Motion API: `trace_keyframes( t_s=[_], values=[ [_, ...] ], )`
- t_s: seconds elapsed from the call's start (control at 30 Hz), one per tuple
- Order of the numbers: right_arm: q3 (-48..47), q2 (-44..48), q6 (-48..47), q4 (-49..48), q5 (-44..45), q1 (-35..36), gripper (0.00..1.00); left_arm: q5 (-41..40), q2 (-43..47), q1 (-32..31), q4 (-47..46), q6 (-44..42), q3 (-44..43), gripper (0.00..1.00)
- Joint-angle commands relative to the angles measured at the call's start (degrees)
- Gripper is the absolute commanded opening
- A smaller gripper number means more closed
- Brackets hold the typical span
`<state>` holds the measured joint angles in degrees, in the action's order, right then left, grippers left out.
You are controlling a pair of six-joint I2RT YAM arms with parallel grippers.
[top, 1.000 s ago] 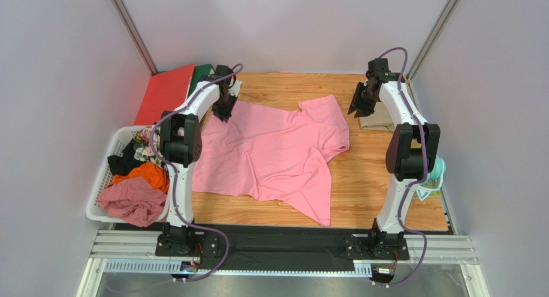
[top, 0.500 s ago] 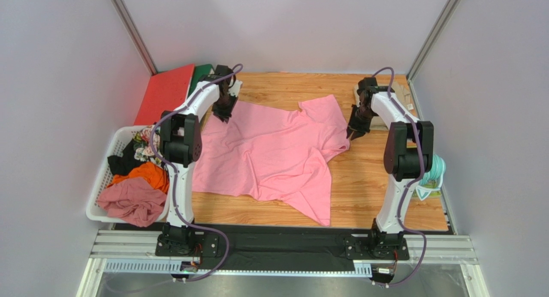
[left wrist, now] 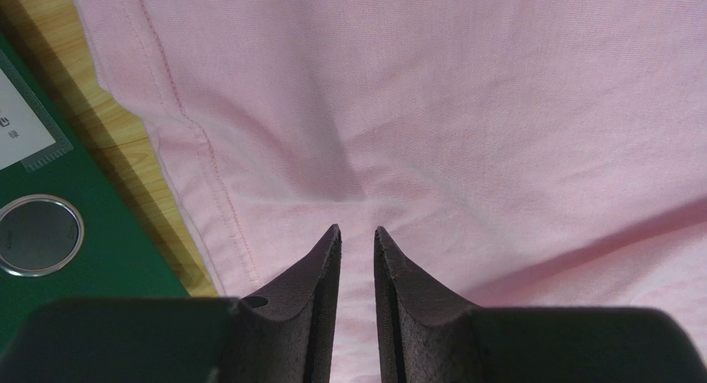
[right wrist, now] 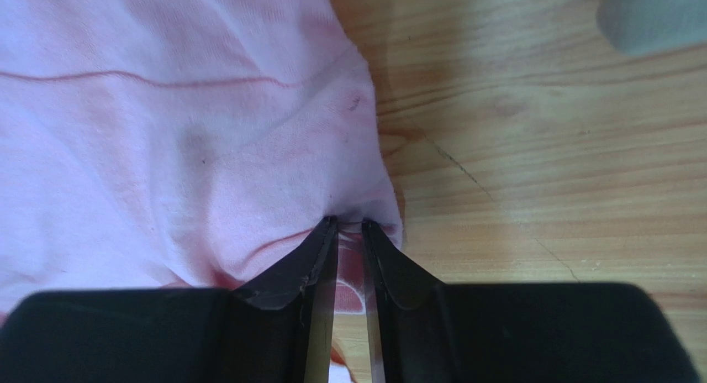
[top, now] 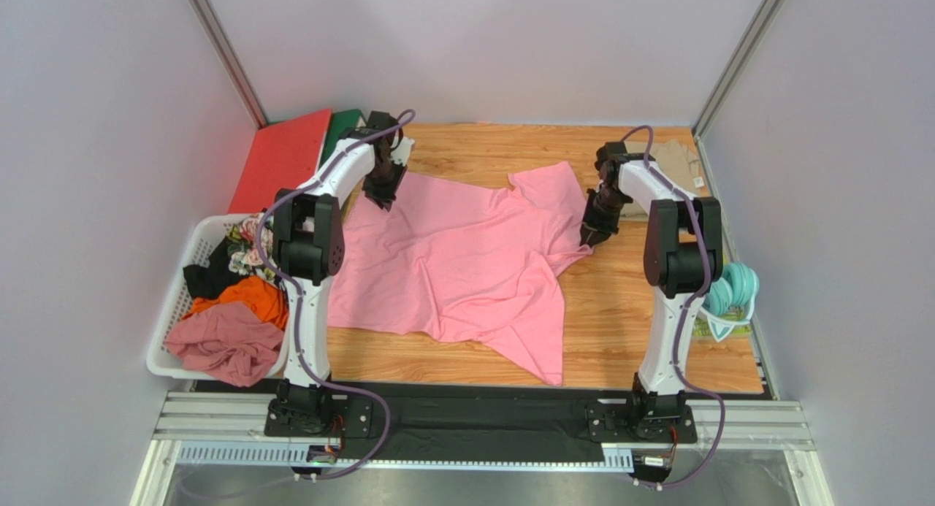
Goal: Fold and stack the t-shirts
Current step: Flatten out the tshirt
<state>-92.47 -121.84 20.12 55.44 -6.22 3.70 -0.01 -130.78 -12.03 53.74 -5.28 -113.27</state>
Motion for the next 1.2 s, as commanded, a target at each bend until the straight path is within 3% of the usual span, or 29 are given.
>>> trace_keyframes(
  t_s=[0.0,0.47,0.6,0.9,1.1,1.17],
  values=[
    [-4.2,-3.1,0.6,-0.7,0.0,0.4,0.23,0.2,2.4,-0.3,0.3,0.0,0.9,0.28],
    [-33.2,-21.5,0.0,8.8,2.3,-1.0,0.2,-0.9,0.6,-0.2,-0.6,-0.5,0.5,0.27],
    [-40.6,-25.4,1.1,9.2,1.7,-2.2,0.19,-2.0,-4.5,-0.2,1.9,-0.5,-6.7,0.27],
    [-45.3,-28.3,1.9,8.3,1.2,-5.4,0.19,-3.9,-16.7,-0.3,9.1,-0.1,-26.3,0.27],
    [-51.4,-29.8,2.6,7.4,-1.4,-6.4,0.21,-4.4,-18.9,-0.2,8.9,-0.2,-29.3,0.28],
    [-51.0,-28.9,2.5,7.2,-1.3,-6.4,0.27,-4.2,-18.6,-0.1,8.9,0.1,-29.4,0.28]
  ],
)
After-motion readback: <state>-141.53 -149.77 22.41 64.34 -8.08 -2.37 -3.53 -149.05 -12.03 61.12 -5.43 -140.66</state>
